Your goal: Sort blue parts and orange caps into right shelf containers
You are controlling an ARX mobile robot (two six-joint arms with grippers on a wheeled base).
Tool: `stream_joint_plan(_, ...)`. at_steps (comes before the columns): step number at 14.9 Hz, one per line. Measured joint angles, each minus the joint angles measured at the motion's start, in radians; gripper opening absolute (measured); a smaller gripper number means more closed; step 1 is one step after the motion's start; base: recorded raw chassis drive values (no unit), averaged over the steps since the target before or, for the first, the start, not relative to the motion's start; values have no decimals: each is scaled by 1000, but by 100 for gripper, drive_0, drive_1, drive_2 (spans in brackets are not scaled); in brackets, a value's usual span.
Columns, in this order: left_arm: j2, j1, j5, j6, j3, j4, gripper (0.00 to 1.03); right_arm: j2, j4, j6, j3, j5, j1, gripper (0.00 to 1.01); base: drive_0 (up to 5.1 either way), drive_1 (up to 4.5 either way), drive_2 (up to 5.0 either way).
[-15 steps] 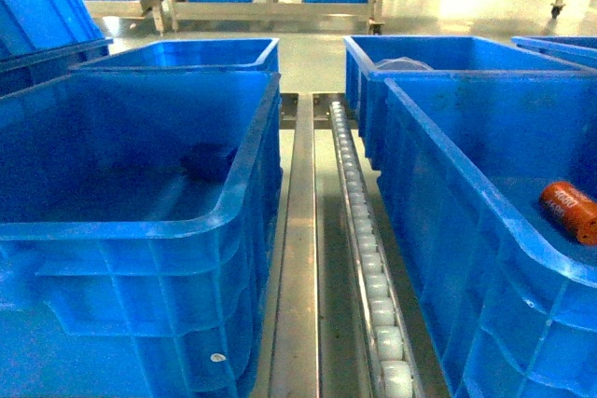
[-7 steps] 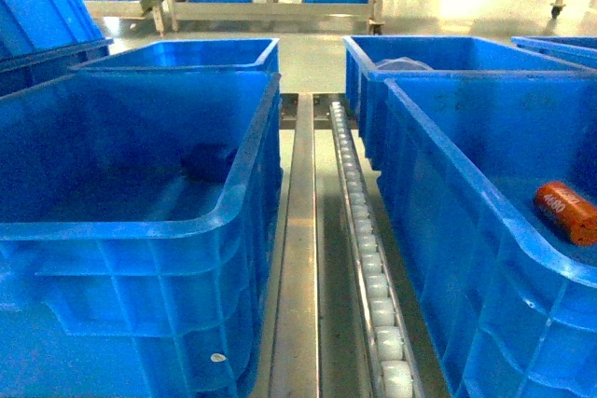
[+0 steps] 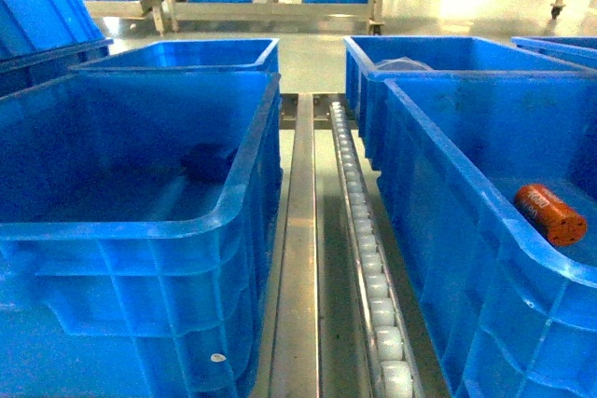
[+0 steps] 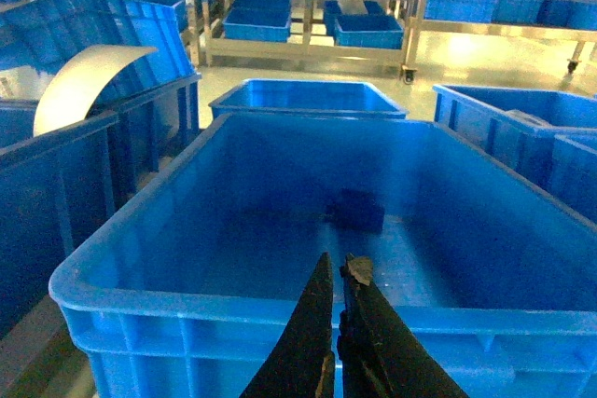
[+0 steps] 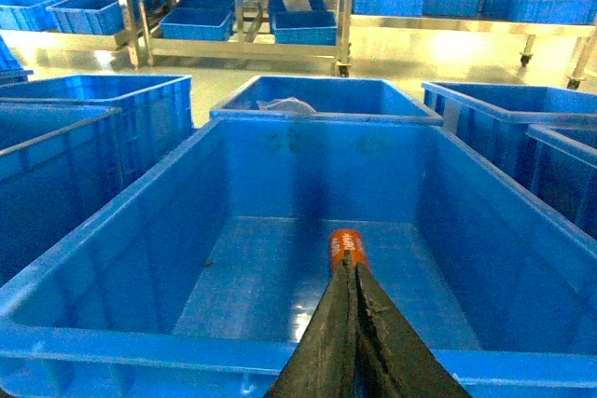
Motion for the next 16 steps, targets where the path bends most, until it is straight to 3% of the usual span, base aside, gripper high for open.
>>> stream_joint_plan(5, -106, 0, 0, 0, 0, -109, 2, -97, -100, 0, 0, 0, 0, 1, 0, 0, 0)
stream_joint_plan(6, -122, 0, 0, 0, 0, -122, 2, -155, -193, 0, 0, 0, 0, 1, 0, 0, 0)
stream_joint_plan(7, -190, 0, -3, 0, 1, -227, 2, -256, -282, 0, 0, -2, 0, 1, 0, 0, 0)
stream_joint_plan(8, -286, 0, -3, 1, 0, -303, 2, -266, -267, 1, 3, 0, 0, 1, 0, 0, 0)
stream_joint_plan(12, -288, 0, 0, 3, 0, -303, 2, -267, -280, 2, 0, 0, 0, 1, 0, 0, 0)
stream_joint_plan(16, -288, 0, 0, 4, 0, -302, 53, -267, -280, 2, 0, 0, 0, 52, 0, 0, 0)
